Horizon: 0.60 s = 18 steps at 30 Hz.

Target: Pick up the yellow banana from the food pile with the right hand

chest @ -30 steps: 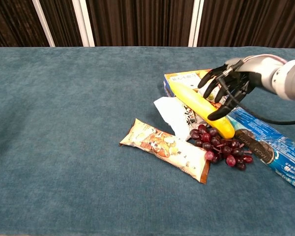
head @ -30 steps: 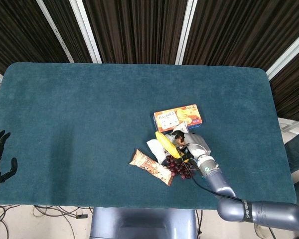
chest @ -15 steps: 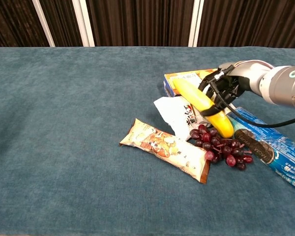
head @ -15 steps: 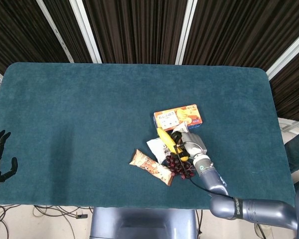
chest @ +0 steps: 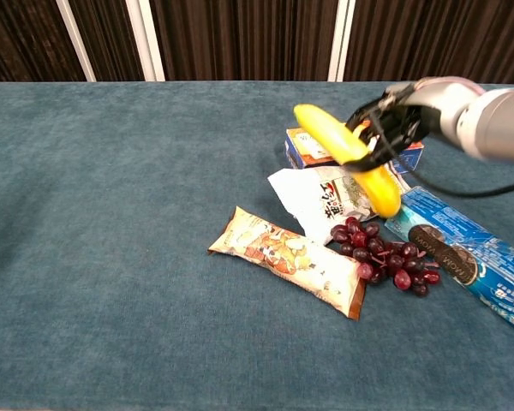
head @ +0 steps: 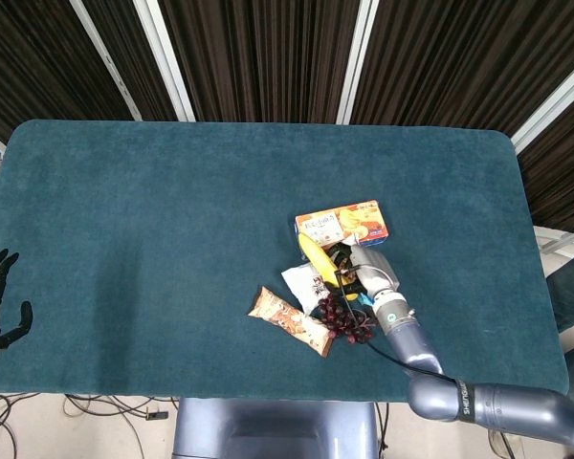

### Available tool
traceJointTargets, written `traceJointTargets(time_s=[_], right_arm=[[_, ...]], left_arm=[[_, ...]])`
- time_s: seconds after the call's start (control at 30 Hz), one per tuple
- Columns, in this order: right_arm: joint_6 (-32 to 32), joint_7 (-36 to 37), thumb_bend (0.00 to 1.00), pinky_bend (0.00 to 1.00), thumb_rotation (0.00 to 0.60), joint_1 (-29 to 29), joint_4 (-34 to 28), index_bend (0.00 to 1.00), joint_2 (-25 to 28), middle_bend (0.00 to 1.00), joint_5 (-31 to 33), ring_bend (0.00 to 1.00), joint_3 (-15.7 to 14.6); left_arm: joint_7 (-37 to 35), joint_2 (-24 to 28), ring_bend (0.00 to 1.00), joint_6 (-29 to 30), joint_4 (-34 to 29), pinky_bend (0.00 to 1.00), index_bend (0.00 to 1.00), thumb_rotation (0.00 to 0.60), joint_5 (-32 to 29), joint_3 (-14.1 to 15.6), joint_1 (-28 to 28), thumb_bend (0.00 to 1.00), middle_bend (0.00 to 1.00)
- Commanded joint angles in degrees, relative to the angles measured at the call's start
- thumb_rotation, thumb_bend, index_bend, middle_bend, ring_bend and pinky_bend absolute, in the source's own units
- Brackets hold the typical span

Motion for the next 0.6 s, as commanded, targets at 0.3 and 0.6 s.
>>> traceJointTargets(time_s=[0.3, 0.6], right_arm=[[-1.8, 11.4, 0.41, 0.28, 0.6, -6.7, -10.8, 0.46, 12.9, 0.55, -9.4, 0.55, 5.8], [-2.5, 21.9, 0.41, 0.28, 0.6, -13.1, -18.3, 0.47, 22.9, 0.55, -22.0, 0.55, 9.1]], left_arm=[[0.4, -0.2, 0.01, 0.1, 0.0, 0.03, 0.01, 0.6, 0.2, 0.2, 0.0, 0.54, 0.0], [1.6, -0.4, 0.01, 0.6, -0.3, 0.03, 0.01, 0.6, 0.4, 0.3, 0.2, 0.54, 0.0]])
